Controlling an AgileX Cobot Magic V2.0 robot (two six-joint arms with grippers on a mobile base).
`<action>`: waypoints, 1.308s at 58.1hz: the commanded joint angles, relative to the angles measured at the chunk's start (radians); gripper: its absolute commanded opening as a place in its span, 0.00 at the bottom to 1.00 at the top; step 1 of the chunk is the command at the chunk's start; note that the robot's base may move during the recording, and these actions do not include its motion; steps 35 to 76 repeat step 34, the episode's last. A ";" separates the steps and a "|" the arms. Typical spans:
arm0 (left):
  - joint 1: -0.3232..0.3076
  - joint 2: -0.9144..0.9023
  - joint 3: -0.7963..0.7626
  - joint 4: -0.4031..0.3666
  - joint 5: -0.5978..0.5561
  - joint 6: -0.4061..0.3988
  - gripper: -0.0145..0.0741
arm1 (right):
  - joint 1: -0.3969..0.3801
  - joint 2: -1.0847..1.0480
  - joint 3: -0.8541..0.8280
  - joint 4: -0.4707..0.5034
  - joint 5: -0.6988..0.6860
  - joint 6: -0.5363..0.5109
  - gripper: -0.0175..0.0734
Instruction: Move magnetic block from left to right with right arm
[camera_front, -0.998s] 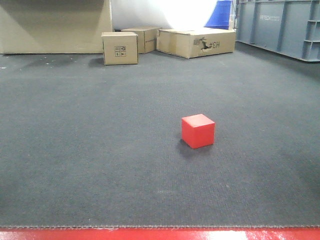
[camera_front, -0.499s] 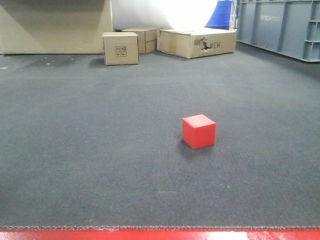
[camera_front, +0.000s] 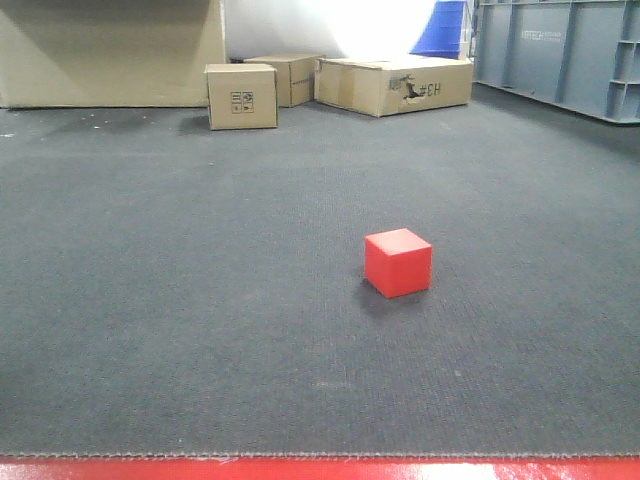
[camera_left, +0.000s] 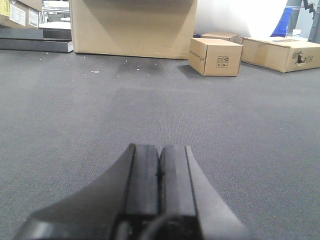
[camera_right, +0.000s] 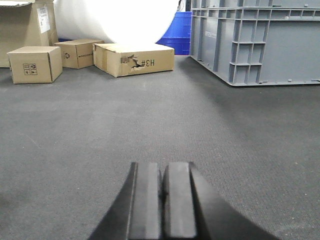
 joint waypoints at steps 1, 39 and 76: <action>-0.001 -0.010 0.008 -0.005 -0.083 -0.006 0.02 | -0.006 -0.022 0.002 0.001 -0.082 -0.009 0.26; -0.001 -0.010 0.008 -0.005 -0.083 -0.006 0.02 | -0.006 -0.022 0.002 0.001 -0.082 -0.009 0.26; -0.001 -0.010 0.008 -0.005 -0.083 -0.006 0.02 | -0.006 -0.022 0.002 0.001 -0.082 -0.009 0.26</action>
